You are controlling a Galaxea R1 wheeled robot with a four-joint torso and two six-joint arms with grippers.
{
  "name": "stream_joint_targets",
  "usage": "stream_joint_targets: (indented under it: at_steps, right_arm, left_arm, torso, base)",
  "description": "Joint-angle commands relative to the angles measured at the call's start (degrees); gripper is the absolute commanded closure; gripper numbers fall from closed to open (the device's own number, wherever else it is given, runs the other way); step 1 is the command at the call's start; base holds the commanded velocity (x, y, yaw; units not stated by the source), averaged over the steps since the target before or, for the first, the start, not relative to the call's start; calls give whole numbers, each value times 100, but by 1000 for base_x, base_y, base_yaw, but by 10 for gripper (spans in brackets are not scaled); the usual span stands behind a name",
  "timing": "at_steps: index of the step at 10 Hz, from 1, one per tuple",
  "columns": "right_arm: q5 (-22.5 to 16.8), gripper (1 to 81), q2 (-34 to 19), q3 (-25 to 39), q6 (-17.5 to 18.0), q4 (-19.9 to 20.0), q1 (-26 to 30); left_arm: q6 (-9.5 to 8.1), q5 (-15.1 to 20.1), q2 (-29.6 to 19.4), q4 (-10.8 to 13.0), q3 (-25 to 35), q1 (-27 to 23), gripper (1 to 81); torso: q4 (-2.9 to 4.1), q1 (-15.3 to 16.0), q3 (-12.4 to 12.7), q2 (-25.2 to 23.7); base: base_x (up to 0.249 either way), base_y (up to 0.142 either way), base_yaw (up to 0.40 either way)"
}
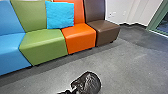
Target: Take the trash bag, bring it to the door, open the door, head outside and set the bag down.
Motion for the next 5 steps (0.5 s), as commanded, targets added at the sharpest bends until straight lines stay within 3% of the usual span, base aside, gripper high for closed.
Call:
stream_joint_targets:
  at_steps: [1, 2, 5]
  right_arm:
    - [-435, 10, -343, 81, 2, 36, 113]
    - [-435, 10, -343, 81, 2, 36, 105]
    - [-435, 10, -343, 90, 2, 36, 104]
  left_arm:
    - [19, 437, 108, -152, 60, -604, 10]
    - [2, 243, 135, -170, 60, -604, 10]
    - [10, 172, 126, -170, 77, -604, 10]
  torso:
    - [0, 0, 2, 0]
    - [0, 0, 0, 0]
    - [0, 0, 0, 0]
  base:
    - [0, 0, 0]
    - [0, 0, 0]
    - [0, 0, 0]
